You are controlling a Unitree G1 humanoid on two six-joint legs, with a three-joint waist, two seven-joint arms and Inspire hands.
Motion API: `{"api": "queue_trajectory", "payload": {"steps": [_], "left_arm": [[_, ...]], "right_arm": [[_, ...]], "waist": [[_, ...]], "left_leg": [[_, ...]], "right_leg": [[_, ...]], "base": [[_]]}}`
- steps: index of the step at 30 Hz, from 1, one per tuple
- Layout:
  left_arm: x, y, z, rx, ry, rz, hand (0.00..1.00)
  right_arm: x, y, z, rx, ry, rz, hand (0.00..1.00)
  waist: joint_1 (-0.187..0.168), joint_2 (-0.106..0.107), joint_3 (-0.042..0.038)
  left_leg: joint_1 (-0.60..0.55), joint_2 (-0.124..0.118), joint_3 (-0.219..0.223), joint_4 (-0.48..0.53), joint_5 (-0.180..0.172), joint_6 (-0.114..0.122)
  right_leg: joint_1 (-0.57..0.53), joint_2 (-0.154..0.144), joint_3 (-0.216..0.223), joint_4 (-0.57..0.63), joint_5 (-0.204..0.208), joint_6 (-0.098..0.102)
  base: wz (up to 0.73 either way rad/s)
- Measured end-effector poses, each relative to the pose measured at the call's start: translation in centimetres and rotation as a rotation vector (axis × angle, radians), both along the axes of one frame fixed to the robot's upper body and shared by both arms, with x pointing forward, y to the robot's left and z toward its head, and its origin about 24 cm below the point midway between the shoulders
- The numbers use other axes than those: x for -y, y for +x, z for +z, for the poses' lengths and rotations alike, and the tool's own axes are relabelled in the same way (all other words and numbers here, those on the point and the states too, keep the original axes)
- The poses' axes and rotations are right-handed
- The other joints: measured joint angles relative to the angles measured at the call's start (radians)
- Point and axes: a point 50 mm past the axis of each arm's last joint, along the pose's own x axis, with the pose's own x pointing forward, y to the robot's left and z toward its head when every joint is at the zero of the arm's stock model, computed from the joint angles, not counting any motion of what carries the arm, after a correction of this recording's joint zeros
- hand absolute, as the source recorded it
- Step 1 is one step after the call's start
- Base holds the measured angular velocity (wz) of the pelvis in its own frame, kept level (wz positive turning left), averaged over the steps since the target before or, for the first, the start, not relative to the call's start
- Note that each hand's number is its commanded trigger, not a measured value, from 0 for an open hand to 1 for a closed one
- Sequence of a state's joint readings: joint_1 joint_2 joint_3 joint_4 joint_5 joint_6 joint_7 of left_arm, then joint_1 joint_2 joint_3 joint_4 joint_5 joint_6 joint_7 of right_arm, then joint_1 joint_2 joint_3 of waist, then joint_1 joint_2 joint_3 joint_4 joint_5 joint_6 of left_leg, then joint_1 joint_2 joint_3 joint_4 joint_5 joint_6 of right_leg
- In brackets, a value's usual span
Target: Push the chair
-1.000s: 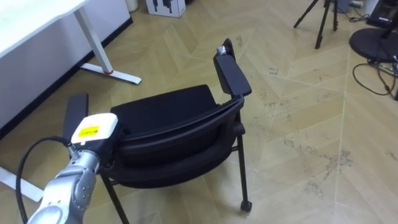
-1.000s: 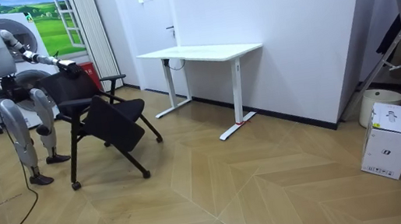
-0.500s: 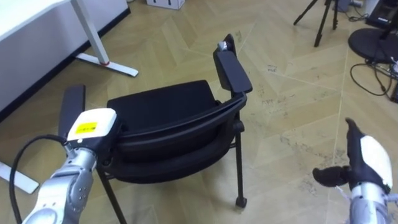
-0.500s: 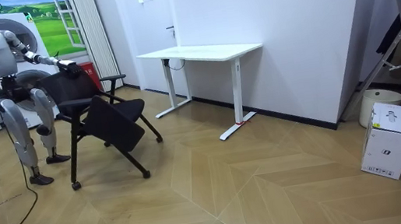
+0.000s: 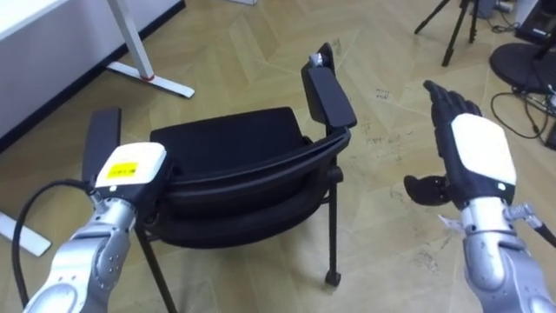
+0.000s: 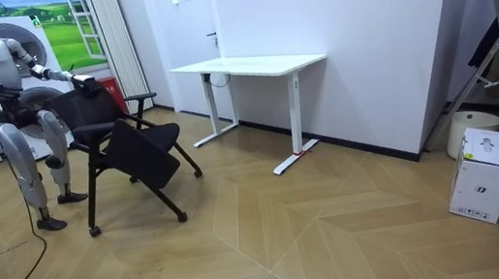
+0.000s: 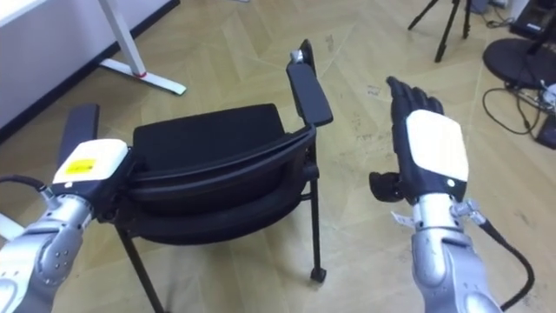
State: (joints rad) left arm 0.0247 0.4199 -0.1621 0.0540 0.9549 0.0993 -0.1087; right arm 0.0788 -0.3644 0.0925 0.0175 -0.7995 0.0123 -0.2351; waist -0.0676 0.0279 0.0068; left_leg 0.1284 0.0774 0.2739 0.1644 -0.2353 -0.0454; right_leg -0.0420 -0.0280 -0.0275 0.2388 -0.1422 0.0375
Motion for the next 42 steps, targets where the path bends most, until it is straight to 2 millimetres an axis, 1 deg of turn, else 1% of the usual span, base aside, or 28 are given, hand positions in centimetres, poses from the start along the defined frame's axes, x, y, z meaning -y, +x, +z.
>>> {"api": "queue_trajectory", "payload": {"steps": [4,6,8,12,18,23,24,26,29,32,35,38,42], "left_arm": [[0.1,0.1,0.2,0.01,0.002,-0.02,1.0],[0.1,0.2,0.4,0.019,0.007,-0.032,1.0],[0.1,0.3,0.5,0.024,0.015,-0.043,1.0],[0.3,0.4,0.6,0.025,0.023,-0.06,1.0],[0.4,0.4,0.6,0.03,0.022,-0.066,1.0],[0.6,0.5,0.6,0.033,0.021,-0.077,1.0],[0.7,0.5,0.6,0.032,0.021,-0.084,1.0],[0.9,0.7,0.4,0.027,0.023,-0.098,1.0],[1.0,1.1,0.5,0.03,0.024,-0.105,1.0],[1.1,1.2,0.5,0.028,0.026,-0.106,1.0],[1.1,1.4,0.7,0.033,0.032,-0.11,1.0],[1.2,1.6,0.9,0.039,0.039,-0.121,1.0],[1.9,1.9,1.1,0.046,0.047,-0.155,1.0]], "right_arm": [[-0.3,0.8,0.8,-0.011,-0.033,0.04,0.0],[-0.5,1.2,1.7,0.011,-0.063,0.064,0.0],[-0.9,1.4,2.0,0.024,-0.064,0.084,0.0],[-2.5,1.5,1.7,-0.004,-0.066,0.161,0.0],[-3.3,1.4,1.4,-0.05,-0.084,0.216,0.0],[-3.5,1.4,1.7,-0.05,-0.096,0.233,0.0],[-3.5,1.4,1.7,-0.053,-0.103,0.24,0.0],[-3.6,1.3,1.5,-0.069,-0.142,0.254,0.0],[-4.2,1.5,1.2,-0.094,-0.167,0.291,0.0],[-5.0,1.4,1.0,-0.109,-0.204,0.326,0.0],[-5.5,1.5,0.9,-0.119,-0.234,0.346,0.0],[-6.3,1.7,1.0,-0.124,-0.29,0.378,0.0],[-7.1,1.9,1.0,-0.133,-0.337,0.415,0.0]], "waist": [[0.012,-0.004,0.0018],[0.016,-0.01,0.004],[0.02,-0.017,0.0033],[0.022,-0.027,-0.0016],[0.026,-0.027,-0.0013],[0.036,-0.026,-0.001],[0.039,-0.026,0.0002],[0.048,-0.025,0.0055],[0.05,-0.028,0.0092],[0.055,-0.03,0.0101],[0.056,-0.037,0.0125],[0.059,-0.042,0.0149],[0.076,-0.05,0.011]], "left_leg": [[-0.006,0.0,-0.001,0.0,0.0,0.0],[-0.009,0.001,-0.006,0.001,0.0,0.0],[-0.009,0.002,-0.006,0.001,0.0,0.0],[-0.01,0.002,-0.006,0.001,0.0,0.0],[-0.012,0.002,-0.006,0.001,0.0,0.0],[-0.01,0.002,-0.006,0.001,0.0,0.0],[-0.007,0.002,-0.006,0.0,0.0,0.0],[0.005,0.002,-0.006,-0.002,0.0,0.0],[0.004,0.002,-0.006,-0.002,0.0,0.0],[0.004,0.002,-0.007,-0.001,0.0,0.0],[0.003,0.002,-0.008,-0.001,0.0,0.0],[-0.001,0.002,-0.02,-0.001,0.0,0.0],[-0.009,0.002,-0.035,0.0,0.0,0.0]], "right_leg": [[-0.01,0.0,0.0,0.007,0.0,0.0],[-0.01,0.0,-0.003,0.007,0.0,0.0],[-0.01,0.001,-0.003,0.007,0.0,0.0],[-0.009,0.001,-0.006,0.006,0.0,-0.001],[-0.009,0.001,-0.008,0.003,0.0,-0.001],[-0.007,0.001,-0.007,0.001,0.0,-0.001],[-0.004,0.001,-0.007,0.001,0.0,-0.001],[0.008,0.001,-0.007,-0.001,0.0,-0.001],[0.007,0.001,-0.007,-0.001,0.0,-0.001],[0.007,0.001,-0.008,0.0,0.0,-0.001],[0.007,0.001,-0.009,0.0,0.0,-0.001],[0.007,0.0,-0.013,-0.001,0.0,-0.001],[0.006,-0.001,-0.025,-0.004,0.0,-0.001]], "base": [[-0.01],[0.04],[0.0],[0.01],[0.0],[0.0],[0.0],[0.0],[0.0],[0.0],[0.01],[0.06],[0.08]]}}
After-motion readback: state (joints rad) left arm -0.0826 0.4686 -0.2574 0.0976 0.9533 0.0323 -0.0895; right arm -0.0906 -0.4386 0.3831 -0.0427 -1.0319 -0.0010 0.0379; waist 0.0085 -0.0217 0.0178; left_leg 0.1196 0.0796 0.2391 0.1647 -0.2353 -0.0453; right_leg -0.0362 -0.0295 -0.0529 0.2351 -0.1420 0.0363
